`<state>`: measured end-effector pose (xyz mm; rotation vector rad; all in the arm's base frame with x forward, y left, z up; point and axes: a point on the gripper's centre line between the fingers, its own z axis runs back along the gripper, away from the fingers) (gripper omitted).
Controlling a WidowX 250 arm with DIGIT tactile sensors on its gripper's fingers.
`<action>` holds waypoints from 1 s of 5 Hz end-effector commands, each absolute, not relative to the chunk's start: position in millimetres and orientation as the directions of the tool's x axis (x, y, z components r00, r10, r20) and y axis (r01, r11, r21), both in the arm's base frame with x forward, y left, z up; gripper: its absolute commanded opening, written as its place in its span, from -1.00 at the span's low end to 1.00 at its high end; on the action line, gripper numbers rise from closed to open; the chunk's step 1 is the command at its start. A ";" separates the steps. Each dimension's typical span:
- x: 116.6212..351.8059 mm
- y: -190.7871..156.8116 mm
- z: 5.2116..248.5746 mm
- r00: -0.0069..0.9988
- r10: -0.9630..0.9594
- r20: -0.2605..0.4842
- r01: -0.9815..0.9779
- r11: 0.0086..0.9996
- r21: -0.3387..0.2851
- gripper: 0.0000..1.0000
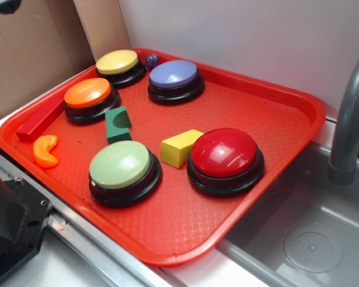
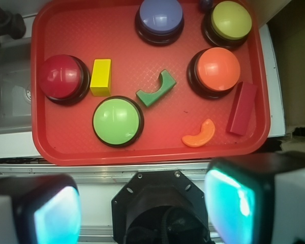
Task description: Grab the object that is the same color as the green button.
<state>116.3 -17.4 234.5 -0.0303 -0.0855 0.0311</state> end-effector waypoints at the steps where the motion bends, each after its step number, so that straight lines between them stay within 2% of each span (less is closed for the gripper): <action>1: 116.3 -17.4 234.5 0.996 0.032 0.085 -0.030 0.999 -0.032 1.00; 2: 137.9 -6.9 214.0 0.957 0.282 0.065 -0.277 0.957 -0.084 1.00; 3: 156.2 -0.5 191.1 0.872 0.483 0.075 -0.476 0.874 -0.099 1.00; 4: 174.3 5.9 159.3 0.793 0.602 0.094 -0.595 0.798 -0.089 1.00; 5: 191.2 11.2 116.8 0.681 0.723 0.116 -0.715 0.691 -0.107 1.00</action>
